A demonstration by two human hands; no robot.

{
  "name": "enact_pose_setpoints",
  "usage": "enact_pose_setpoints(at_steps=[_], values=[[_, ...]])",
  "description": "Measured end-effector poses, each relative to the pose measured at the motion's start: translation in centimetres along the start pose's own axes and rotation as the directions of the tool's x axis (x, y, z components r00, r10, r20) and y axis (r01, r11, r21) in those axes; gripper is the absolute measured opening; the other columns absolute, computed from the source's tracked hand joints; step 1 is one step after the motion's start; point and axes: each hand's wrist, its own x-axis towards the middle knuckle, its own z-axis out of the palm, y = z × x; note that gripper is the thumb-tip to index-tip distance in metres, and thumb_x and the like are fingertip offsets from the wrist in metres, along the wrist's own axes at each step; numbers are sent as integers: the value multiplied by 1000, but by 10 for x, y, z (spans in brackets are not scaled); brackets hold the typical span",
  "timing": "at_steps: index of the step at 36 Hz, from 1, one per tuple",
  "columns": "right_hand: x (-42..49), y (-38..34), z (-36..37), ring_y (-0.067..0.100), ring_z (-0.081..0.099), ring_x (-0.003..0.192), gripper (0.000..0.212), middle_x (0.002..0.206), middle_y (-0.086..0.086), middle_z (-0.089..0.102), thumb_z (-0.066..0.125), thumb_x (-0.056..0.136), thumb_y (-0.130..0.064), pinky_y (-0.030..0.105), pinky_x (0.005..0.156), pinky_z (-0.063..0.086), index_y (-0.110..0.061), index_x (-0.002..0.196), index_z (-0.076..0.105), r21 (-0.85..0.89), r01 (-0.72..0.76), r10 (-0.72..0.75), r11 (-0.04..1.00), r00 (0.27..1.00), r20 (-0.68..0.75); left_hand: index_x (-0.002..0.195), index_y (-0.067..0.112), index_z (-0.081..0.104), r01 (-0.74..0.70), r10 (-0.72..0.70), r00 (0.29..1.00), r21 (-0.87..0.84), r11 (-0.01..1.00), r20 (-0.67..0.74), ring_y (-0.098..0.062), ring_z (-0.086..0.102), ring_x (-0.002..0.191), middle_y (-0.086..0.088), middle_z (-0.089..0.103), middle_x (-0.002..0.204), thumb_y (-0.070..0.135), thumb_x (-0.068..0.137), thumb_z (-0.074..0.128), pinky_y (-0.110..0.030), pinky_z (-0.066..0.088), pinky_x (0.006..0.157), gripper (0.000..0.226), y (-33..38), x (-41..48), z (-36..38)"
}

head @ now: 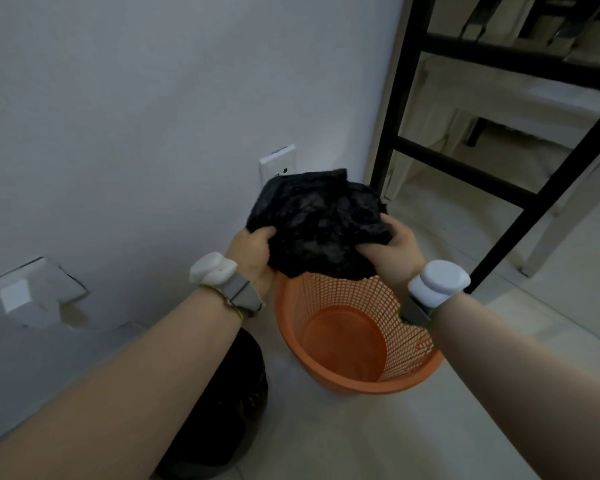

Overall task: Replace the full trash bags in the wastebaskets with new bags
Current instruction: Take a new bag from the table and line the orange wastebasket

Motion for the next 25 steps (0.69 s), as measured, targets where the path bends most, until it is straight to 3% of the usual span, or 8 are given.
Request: enact_pose_setpoints(at_steps=[5, 9, 12, 14, 17, 19, 23, 25], values=[[0, 1, -7, -8, 62, 61, 37, 65, -12, 66, 51, 83, 17, 9, 58, 49, -19, 81, 58, 172, -47, 62, 984, 994, -86, 125, 3, 53, 131, -121, 989, -133, 982, 83, -34, 61, 105, -19, 63, 117, 14, 91, 50, -39, 56, 79, 36, 0, 6, -2], [-1, 5, -5, -6, 64, 82, 40, 94, -5, 66, 61, 80, 13, 14, 74, 52, -19, 103, 56, 130, -36, 29, 991, 998, 62, 124, 8, 56, 224, -216, 920, 13, 974, 328, -25, 65, 101, -12, 66, 116, 31, 91, 54, -32, 55, 81, 40, -2, -12, 9], [-2, 9, -2, 1, 61, 104, 55, 111, -3, 63, 75, 72, 0, 20, 90, 49, -26, 114, 51, 88, -37, 16, 995, 973, 229, 119, 9, 61, 50, -124, 903, 186, 981, 412, -26, 64, 105, -13, 66, 114, 37, 84, 64, -37, 50, 93, 44, -14, -19, 18], [-1, 7, 0, 0, 62, 99, 47, 103, -7, 65, 74, 74, 0, 21, 88, 49, -27, 108, 55, -4, 3, -1, 1000, 964, 266, 103, 19, 68, -106, -34, 918, 325, 940, 396, -25, 65, 102, -10, 69, 108, 45, 71, 70, -40, 49, 95, 41, -21, -22, 22], [1, 3, -1, -1, 65, 83, 31, 82, -15, 72, 69, 78, 3, 18, 76, 50, -23, 93, 62, 72, 18, -25, 997, 995, 99, 94, 20, 68, -127, 14, 950, 346, 929, 312, -24, 66, 96, -8, 70, 103, 35, 83, 66, -42, 50, 94, 19, -22, -19, 23], [4, 0, -6, 1, 67, 76, 26, 75, -15, 72, 66, 80, 5, 16, 70, 52, -20, 88, 63, 213, 3, 14, 977, 997, -76, 98, 14, 64, -126, 44, 974, 375, 919, 220, -25, 65, 96, -10, 68, 105, 32, 88, 60, -42, 50, 93, 21, -19, -14, 20], [13, -1, -32, 19, 69, 85, 17, 85, -1, 74, 71, 79, -6, 32, 76, 55, -16, 93, 68, 379, -20, 172, 925, 913, -371, 104, 7, 65, -206, 212, 977, 412, 887, 33, -25, 63, 91, -4, 64, 97, 32, 91, 57, -38, 51, 88, 29, -15, -6, 17], [17, -2, -52, 23, 67, 91, 19, 93, 3, 70, 69, 82, -9, 37, 83, 54, -13, 100, 65, 352, -34, 198, 935, 875, -442, 83, 11, 64, -223, 242, 970, 412, 884, 4, -27, 63, 89, -5, 63, 86, 30, 92, 55, -40, 52, 87, 23, -14, -3, 19]])
